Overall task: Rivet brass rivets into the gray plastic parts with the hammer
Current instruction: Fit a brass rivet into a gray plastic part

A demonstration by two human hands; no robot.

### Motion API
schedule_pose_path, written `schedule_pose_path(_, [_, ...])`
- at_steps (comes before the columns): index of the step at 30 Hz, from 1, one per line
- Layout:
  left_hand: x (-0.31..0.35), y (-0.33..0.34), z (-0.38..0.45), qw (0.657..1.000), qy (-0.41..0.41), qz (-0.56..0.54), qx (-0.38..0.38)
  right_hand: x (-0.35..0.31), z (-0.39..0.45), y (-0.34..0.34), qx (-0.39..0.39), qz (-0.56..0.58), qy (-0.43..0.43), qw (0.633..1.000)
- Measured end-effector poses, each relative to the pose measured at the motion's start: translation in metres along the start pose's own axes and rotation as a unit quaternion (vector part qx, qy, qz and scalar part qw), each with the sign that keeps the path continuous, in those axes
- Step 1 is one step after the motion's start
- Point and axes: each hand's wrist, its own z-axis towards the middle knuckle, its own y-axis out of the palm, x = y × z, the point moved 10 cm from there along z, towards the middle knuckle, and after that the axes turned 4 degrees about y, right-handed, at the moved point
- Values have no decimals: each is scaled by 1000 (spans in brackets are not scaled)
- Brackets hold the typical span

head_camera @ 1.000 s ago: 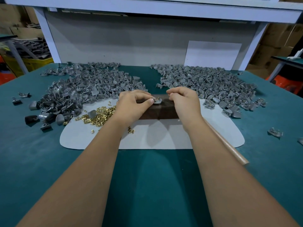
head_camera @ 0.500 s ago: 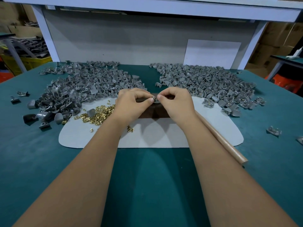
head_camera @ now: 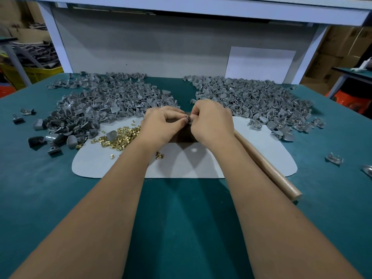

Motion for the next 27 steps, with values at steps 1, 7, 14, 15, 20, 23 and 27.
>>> schedule_pose_path(1, [0,0,0,1000,-3,0,0,-1,0,1,1,-9,-2,1000])
schedule_pose_path(7, [-2,1,-1,1000,-11,7,1,-4,-5,0,24,-5,-24,999])
schedule_pose_path(14, [-1,0,-1,1000,-13,4,0,-4,-10,1,36,22,-34,999])
schedule_pose_path(15, [-2,0,-1,1000,-13,5,-1,-1,-11,1,36,45,-26,998])
schedule_pose_path(20, [-9,4,-2,998,-54,-44,1,25,-12,3,43,235,53,970])
schedule_pose_path(23, [-11,5,-1,996,-71,-48,-3,42,-12,5,48,380,135,914])
schedule_pose_path(27, [-14,5,-1,994,-84,-67,-1,49,-14,6,59,446,167,877])
